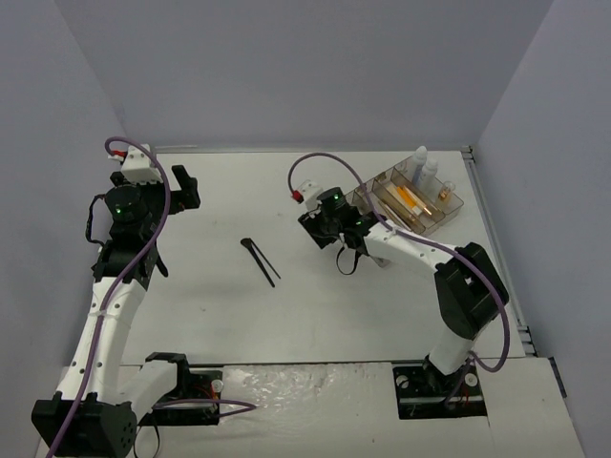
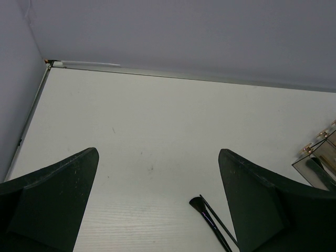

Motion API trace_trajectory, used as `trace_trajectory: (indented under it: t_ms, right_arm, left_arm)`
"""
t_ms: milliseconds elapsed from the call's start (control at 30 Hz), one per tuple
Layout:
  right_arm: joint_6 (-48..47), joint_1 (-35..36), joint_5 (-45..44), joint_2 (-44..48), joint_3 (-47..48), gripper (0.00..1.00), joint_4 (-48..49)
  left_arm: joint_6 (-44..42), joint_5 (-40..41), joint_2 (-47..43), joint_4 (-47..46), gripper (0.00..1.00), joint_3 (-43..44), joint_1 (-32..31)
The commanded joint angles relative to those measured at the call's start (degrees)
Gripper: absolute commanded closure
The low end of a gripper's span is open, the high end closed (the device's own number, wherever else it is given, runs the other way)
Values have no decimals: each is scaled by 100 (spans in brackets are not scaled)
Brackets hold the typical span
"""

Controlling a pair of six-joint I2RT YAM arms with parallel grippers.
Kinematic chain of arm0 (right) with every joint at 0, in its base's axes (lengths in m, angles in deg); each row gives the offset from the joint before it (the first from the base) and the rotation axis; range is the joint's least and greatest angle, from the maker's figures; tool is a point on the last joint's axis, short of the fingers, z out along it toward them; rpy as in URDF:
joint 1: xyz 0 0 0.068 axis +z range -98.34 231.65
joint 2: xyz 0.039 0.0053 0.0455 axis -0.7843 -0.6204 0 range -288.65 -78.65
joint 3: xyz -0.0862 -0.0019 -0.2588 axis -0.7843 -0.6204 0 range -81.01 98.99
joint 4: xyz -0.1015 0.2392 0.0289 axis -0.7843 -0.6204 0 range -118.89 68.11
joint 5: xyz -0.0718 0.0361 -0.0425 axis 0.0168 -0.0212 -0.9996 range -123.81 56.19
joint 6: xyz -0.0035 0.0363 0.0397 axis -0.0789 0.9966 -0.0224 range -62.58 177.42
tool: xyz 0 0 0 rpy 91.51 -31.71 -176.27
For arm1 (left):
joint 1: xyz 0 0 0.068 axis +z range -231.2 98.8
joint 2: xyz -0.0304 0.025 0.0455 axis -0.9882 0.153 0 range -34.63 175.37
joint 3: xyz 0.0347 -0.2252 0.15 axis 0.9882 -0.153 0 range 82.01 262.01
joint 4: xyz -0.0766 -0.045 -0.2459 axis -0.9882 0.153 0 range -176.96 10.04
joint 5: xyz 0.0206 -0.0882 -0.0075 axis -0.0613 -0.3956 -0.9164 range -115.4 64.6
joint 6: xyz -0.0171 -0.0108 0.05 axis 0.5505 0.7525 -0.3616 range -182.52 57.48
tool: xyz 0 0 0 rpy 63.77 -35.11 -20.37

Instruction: Organize the makeup

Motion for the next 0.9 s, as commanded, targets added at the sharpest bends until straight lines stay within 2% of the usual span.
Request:
trace_trajectory:
  t_ms: [0, 267, 867]
  right_arm:
    - [549, 716, 271, -488, 459, 52, 595]
    - [632, 1339, 88, -1649, 1330, 56, 693]
    - [832, 1496, 138, -2425, 1921, 60, 809]
  left_arm:
    - [80, -74, 15, -485, 3, 128, 44]
    - [52, -46, 6, -483, 3, 126, 40]
    - [54, -74, 20, -486, 3, 137, 46]
